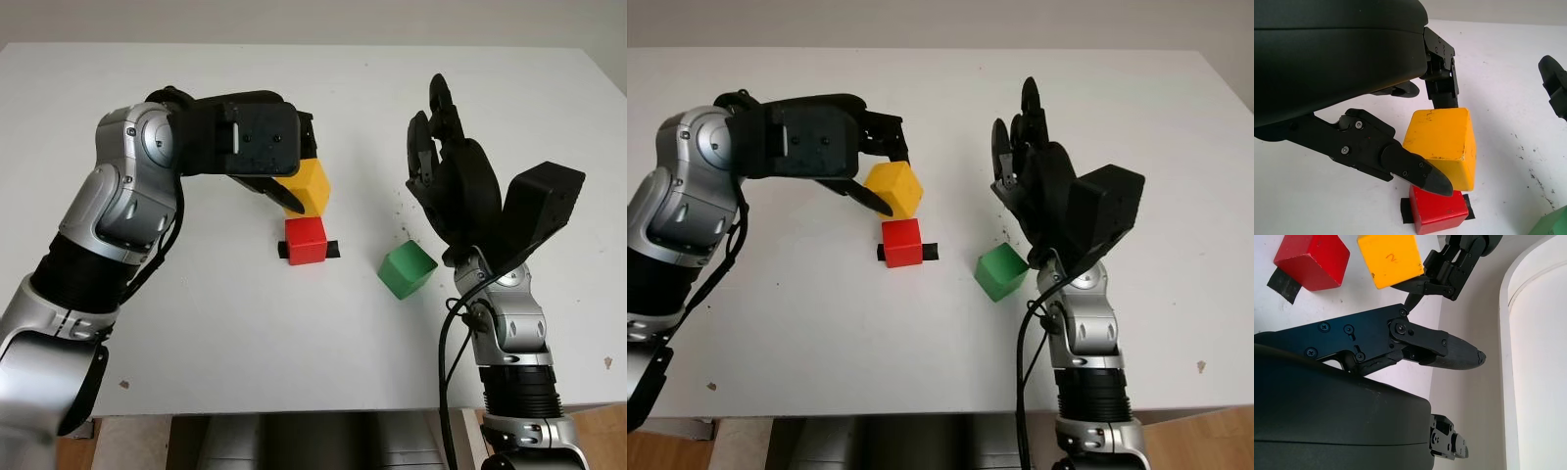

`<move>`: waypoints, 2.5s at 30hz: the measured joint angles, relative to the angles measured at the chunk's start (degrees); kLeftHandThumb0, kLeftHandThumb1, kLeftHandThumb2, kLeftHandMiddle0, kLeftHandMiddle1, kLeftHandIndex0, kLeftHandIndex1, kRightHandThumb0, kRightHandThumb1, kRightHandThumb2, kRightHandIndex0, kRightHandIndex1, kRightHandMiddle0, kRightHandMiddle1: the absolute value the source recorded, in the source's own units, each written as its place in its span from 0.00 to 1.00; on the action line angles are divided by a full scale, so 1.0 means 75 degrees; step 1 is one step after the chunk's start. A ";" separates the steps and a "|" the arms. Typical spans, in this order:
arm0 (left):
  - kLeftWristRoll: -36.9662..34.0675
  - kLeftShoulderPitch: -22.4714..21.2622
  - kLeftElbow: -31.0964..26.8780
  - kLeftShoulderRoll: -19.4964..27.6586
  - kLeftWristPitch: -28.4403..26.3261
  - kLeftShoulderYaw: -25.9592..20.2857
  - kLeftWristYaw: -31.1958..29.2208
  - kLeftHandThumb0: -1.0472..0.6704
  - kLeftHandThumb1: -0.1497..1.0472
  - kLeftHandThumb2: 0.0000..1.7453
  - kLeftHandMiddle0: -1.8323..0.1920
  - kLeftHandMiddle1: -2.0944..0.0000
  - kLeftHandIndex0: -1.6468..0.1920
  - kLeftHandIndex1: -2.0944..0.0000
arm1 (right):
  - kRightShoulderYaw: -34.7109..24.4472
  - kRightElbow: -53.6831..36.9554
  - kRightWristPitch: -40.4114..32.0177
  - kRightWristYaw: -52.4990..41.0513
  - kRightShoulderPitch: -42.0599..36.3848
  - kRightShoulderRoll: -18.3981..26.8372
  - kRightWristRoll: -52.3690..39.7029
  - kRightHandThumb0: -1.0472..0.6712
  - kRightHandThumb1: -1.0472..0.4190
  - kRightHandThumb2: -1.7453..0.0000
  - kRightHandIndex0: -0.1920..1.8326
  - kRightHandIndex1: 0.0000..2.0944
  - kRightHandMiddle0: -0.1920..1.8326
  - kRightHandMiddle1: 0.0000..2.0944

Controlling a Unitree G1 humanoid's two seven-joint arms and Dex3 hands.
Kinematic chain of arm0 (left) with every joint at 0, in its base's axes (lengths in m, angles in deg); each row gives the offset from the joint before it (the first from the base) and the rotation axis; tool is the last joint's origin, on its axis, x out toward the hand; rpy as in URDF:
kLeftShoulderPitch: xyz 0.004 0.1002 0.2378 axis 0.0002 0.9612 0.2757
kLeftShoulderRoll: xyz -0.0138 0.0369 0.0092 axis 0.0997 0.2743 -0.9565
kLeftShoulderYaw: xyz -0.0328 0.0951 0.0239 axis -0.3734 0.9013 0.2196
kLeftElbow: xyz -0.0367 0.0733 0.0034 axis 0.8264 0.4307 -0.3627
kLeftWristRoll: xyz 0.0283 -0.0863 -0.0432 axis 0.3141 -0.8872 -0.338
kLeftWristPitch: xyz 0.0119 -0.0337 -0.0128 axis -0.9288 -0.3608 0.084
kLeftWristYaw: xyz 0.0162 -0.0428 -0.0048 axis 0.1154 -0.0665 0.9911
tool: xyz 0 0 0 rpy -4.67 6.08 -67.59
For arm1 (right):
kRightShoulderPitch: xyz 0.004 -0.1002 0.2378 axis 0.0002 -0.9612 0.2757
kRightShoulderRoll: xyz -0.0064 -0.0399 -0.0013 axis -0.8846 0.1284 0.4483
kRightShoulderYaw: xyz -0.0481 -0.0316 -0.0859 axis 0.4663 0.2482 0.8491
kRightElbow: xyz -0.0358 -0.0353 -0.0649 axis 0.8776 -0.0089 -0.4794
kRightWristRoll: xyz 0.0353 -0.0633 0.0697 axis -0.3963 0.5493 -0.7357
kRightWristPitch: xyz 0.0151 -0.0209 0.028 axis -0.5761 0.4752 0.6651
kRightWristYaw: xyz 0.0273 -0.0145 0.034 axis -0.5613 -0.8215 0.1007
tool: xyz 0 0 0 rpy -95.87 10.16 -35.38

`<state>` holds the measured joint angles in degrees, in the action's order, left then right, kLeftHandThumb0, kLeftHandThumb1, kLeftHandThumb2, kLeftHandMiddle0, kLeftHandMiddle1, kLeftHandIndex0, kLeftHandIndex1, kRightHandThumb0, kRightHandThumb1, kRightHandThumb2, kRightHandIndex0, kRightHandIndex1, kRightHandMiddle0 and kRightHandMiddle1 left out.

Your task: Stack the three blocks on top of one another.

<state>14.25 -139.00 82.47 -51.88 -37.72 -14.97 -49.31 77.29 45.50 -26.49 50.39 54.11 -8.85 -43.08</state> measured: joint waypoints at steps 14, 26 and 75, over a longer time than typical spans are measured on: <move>0.0888 0.0069 -0.0248 0.0059 -0.0301 0.0585 -0.0361 0.47 0.99 0.04 0.67 0.93 0.75 0.00 | 0.0011 0.0001 -0.0081 0.0126 0.0003 -0.0015 -0.0001 0.24 0.00 0.66 0.00 0.00 0.00 0.00; 0.0919 0.0007 -0.0243 0.0104 -0.0115 0.0674 -0.0989 0.46 0.98 0.03 0.89 0.47 0.68 0.00 | 0.0015 0.0001 -0.0070 0.0233 0.0006 -0.0107 -0.0001 0.23 0.00 0.67 0.00 0.00 0.00 0.01; 0.0206 -0.0066 0.0090 0.0146 0.1602 0.0659 -0.0581 0.45 0.98 0.03 0.82 0.80 0.80 0.07 | -0.0004 -0.0172 -0.0202 0.0363 0.0000 -0.0139 0.0002 0.23 0.00 0.68 0.00 0.00 0.00 0.01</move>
<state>15.79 -139.49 83.15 -50.78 -25.71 -10.03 -53.66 77.26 44.21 -28.00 53.11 54.11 -9.90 -43.07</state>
